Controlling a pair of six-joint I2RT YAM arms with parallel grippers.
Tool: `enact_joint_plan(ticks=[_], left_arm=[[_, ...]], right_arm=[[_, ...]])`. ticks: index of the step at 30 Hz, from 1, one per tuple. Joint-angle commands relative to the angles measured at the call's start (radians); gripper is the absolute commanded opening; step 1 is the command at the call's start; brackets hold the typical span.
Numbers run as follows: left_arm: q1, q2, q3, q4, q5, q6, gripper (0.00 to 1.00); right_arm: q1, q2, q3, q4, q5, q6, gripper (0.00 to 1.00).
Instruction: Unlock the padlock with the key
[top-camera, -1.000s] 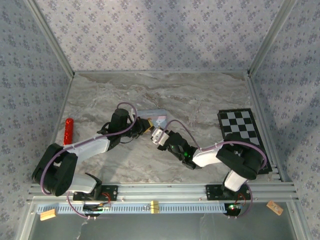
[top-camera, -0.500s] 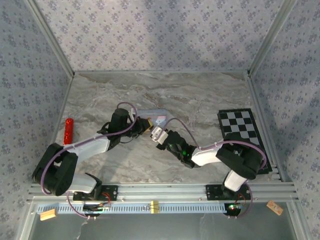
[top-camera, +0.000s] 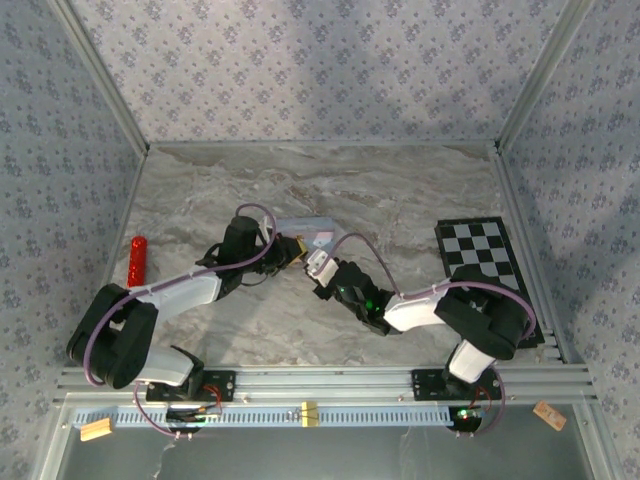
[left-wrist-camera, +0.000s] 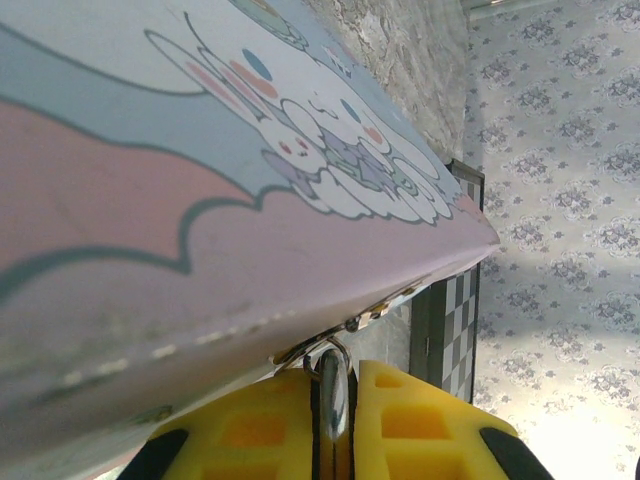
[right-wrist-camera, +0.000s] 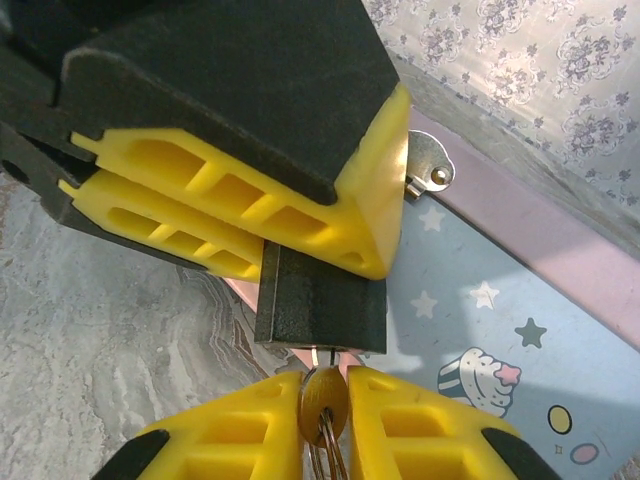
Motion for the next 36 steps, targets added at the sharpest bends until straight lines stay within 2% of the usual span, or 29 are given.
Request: enact_joint_plan(ticks=[1, 8, 13, 21, 36], left_arm=[[-0.017, -0.001, 0.049, 0.058, 0.047, 0.025, 0.00], [-0.019, 0.002, 0.051, 0.057, 0.051, 0.027, 0.00], [-0.021, 0.006, 0.056, 0.055, 0.054, 0.030, 0.00], [-0.021, 0.006, 0.061, 0.051, 0.055, 0.032, 0.00], [-0.027, 0.002, 0.056, 0.053, 0.060, 0.041, 0.00]], right_arm=[[0.002, -0.025, -0.005, 0.009, -0.018, 0.031, 0.19], [-0.001, -0.025, -0.007, 0.012, -0.026, 0.047, 0.19], [-0.005, -0.029, -0.015, 0.022, 0.017, 0.045, 0.18], [-0.031, -0.043, -0.020, 0.012, -0.034, 0.092, 0.17], [-0.054, -0.063, -0.040, 0.016, -0.053, 0.162, 0.16]])
